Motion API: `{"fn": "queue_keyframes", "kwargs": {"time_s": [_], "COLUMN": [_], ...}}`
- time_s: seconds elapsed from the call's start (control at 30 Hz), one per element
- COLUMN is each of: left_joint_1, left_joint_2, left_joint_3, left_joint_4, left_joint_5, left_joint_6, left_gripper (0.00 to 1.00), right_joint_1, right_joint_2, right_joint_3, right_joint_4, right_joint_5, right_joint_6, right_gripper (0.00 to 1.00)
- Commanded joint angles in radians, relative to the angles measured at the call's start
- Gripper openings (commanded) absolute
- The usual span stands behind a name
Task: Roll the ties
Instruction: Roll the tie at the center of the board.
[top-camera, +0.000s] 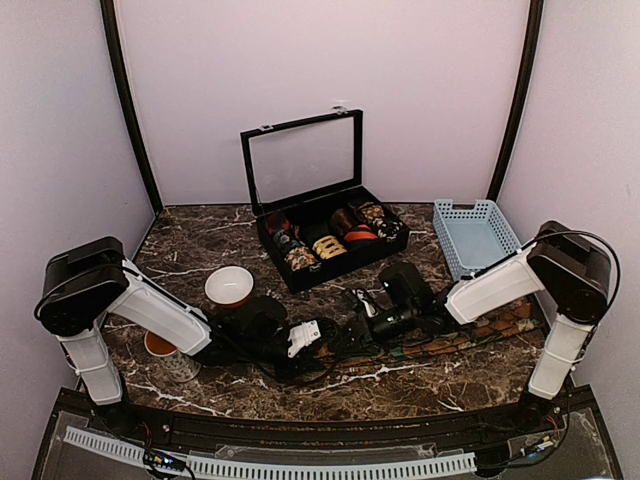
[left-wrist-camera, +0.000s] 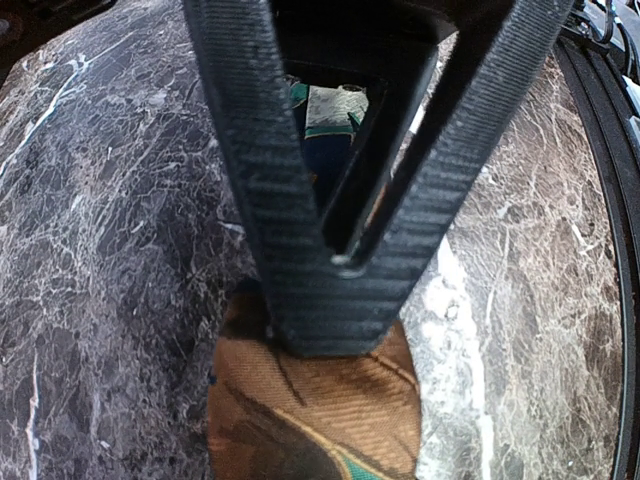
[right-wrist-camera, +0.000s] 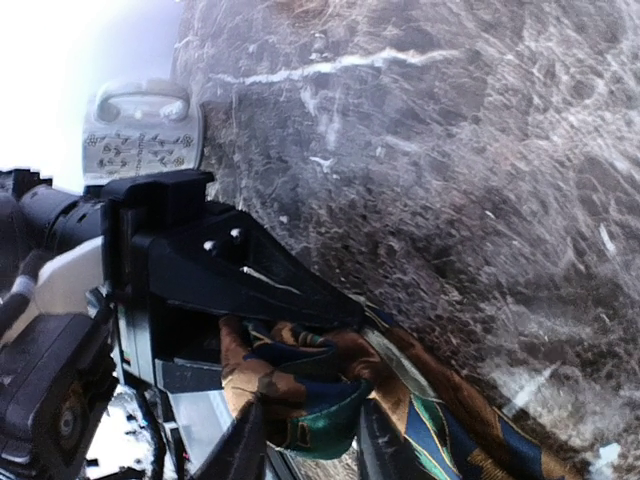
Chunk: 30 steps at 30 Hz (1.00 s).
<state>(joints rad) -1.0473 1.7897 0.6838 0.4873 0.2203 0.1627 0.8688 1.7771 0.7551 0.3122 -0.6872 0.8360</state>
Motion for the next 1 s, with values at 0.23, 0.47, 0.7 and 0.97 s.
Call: {"fn": "queue_keyframes", "kwargs": {"time_s": [0.23,0.47,0.7,0.97], "left_joint_1": [-0.002,-0.002,-0.002,-0.005], "left_joint_2": [-0.020,-0.091,-0.056,-0.009], "left_joint_3": [-0.046,-0.151,-0.220,-0.155], "left_joint_4": [0.026,0.198,0.380,0.447], "left_joint_5": [-0.019,-0.049,0.012,0.065], "left_joint_6": [-0.004,-0.016,-0.029,-0.045], "left_gripper": [0.37,0.54,0.53,0.37], "right_joint_1": [0.002,-0.004,-0.004,-0.004], "right_joint_2": [0.039,0.084,0.118,0.132], "right_joint_3": [-0.042,-0.065,-0.074,-0.076], "right_joint_4": [0.056,0.049,0.051,0.050], "right_joint_5": [0.017,0.074,0.080,0.073], "right_joint_6": [0.006,-0.033,-0.049,-0.061], "right_gripper": [0.00,0.00,0.00,0.00]}}
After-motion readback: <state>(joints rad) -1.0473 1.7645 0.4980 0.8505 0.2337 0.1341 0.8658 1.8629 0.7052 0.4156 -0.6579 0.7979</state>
